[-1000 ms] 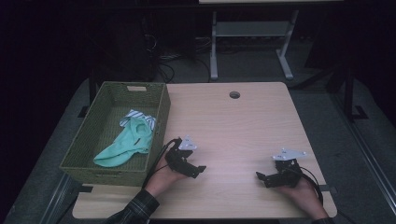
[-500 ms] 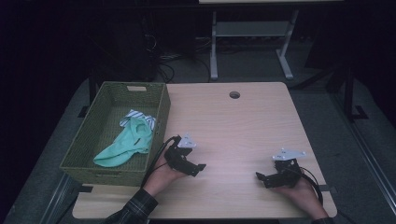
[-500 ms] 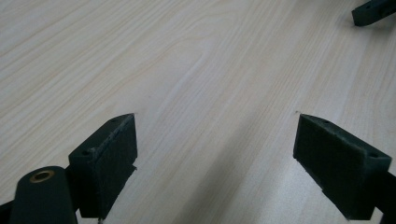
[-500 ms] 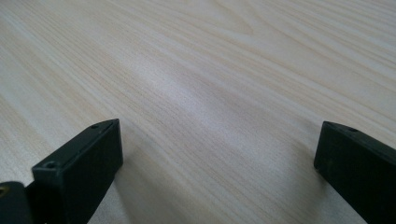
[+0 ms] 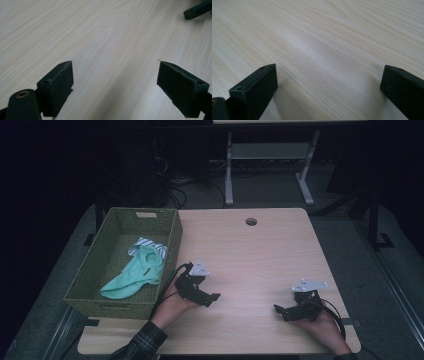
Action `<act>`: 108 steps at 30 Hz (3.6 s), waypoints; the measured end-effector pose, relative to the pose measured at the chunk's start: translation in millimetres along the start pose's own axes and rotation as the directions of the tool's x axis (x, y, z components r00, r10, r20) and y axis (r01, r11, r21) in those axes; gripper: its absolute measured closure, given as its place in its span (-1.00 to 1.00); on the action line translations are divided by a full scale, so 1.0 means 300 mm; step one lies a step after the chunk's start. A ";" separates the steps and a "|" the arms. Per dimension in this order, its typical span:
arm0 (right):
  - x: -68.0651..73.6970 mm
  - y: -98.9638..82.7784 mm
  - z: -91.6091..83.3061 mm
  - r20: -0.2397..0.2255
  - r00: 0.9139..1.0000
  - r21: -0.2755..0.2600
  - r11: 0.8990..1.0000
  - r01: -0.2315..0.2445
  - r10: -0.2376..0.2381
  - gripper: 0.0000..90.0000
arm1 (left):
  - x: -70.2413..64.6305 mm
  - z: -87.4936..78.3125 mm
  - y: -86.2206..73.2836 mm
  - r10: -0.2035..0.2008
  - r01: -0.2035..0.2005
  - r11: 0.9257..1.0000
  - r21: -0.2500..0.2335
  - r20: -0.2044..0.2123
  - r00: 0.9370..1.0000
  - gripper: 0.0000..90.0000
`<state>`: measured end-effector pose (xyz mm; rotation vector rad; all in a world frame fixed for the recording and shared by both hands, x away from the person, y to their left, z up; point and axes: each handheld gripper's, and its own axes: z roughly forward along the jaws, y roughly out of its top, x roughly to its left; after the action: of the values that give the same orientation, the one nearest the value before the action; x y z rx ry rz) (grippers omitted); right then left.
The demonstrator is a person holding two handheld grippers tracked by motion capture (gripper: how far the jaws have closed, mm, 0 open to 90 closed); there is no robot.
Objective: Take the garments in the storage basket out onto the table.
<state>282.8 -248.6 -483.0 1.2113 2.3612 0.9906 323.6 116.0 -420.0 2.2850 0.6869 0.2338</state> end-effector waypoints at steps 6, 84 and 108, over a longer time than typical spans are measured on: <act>0.000 0.000 0.000 0.000 1.000 0.000 1.000 -0.001 0.001 -0.99 | 0.002 -0.012 0.013 0.005 -0.005 1.000 -0.003 -0.001 1.000 -0.71; 0.000 0.000 0.000 0.000 1.000 0.000 1.000 -0.001 0.001 -0.99 | 0.158 -0.243 0.097 -0.027 0.026 0.999 -0.034 -0.010 1.000 -0.70; 0.000 0.000 0.000 0.000 1.000 0.000 1.000 -0.001 0.001 -0.99 | 0.238 -0.334 0.034 -0.088 0.085 0.995 -0.049 -0.071 0.994 -0.70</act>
<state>282.8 -248.6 -483.0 1.2120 2.3608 0.9907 352.3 208.3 -343.2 2.2064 0.8086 0.2903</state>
